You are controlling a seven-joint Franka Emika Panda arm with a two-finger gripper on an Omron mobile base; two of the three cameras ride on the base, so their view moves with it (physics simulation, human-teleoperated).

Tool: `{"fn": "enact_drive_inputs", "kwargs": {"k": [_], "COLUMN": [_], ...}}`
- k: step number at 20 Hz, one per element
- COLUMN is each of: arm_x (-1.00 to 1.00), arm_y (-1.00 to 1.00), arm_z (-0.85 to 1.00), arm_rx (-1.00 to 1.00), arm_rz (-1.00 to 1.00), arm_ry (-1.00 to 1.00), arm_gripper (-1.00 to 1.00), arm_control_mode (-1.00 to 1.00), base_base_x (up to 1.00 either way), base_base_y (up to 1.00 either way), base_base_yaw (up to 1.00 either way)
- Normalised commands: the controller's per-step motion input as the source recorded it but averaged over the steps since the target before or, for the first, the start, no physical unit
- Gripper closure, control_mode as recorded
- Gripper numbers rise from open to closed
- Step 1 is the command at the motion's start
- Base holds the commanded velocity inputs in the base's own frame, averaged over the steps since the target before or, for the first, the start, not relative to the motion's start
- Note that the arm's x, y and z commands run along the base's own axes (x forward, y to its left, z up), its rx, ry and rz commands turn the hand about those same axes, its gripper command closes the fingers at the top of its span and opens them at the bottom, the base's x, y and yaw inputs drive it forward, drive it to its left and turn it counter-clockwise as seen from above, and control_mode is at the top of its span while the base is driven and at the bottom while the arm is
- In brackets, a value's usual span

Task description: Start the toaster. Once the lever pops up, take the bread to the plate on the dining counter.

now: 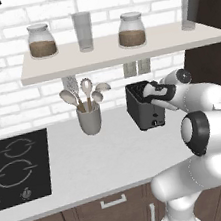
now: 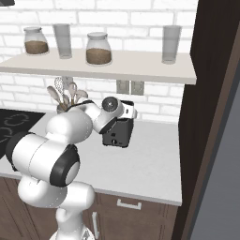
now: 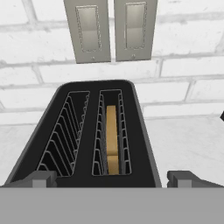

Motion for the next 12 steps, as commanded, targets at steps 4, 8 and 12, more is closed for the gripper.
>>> {"fn": "enact_drive_inputs", "kwargs": {"k": [4, 8, 12], "arm_x": [0.0, 0.0, 0.0], "arm_y": [0.0, 0.0, 0.0], "arm_z": [0.0, 0.0, 0.0], "arm_rx": [0.0, 0.0, 0.0], "arm_rz": [0.0, 0.0, 0.0], "arm_ry": [0.0, 0.0, 0.0], "arm_gripper": [-1.0, -1.0, -1.0], "arm_control_mode": [-1.0, -1.0, -1.0], "base_base_x": [0.0, 0.0, 0.0], "base_base_y": [0.0, 0.0, 0.0], "base_base_yaw": [0.0, 0.0, 0.0]}}
